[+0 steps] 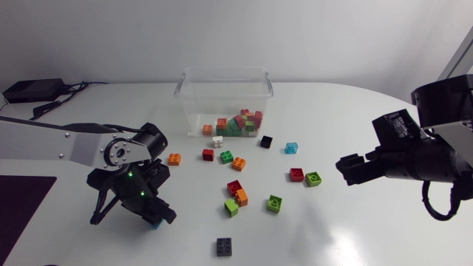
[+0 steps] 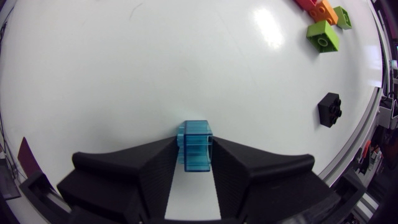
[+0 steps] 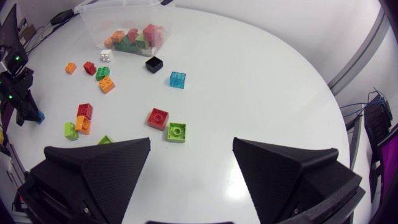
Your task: Place the duplo bricks in the container
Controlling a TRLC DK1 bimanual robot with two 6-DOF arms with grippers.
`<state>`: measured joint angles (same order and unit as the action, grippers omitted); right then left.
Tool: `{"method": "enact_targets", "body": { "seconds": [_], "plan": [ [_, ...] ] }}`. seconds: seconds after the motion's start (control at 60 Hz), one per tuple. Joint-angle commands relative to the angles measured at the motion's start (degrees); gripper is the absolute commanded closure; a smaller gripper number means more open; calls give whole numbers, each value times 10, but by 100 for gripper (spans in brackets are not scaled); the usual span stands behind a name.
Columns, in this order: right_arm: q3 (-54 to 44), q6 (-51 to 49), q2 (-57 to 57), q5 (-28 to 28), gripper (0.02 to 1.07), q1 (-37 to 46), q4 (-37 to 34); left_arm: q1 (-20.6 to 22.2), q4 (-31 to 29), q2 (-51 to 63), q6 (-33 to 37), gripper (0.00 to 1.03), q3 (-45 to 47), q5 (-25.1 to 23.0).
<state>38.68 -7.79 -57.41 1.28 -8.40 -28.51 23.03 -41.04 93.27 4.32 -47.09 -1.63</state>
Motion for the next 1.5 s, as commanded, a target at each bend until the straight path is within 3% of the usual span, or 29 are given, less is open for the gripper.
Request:
{"method": "enact_targets", "body": {
  "seconds": [0.0,0.267,0.633,0.967,1.117,1.267,1.483],
  "plan": [
    [-5,-11,-24,-2,12,-14,-1,4,-5,-5,-5,83,10,-3],
    [30,-10,-144,-1,12,-29,8,-23,-27,-97,20,83,-14,-21],
    [89,-8,-298,5,16,-35,26,-55,-10,-166,31,83,-78,-40],
    [135,-13,-382,4,17,-24,25,-81,97,-209,26,83,-109,-77],
    [148,-19,-414,4,30,-15,38,-81,148,-209,23,83,-119,-86],
    [160,-24,-441,4,30,-12,41,-83,197,-199,12,83,-132,-95],
    [173,-30,-458,3,47,-12,40,-74,231,-159,0,84,-168,-95]
  ]
}}
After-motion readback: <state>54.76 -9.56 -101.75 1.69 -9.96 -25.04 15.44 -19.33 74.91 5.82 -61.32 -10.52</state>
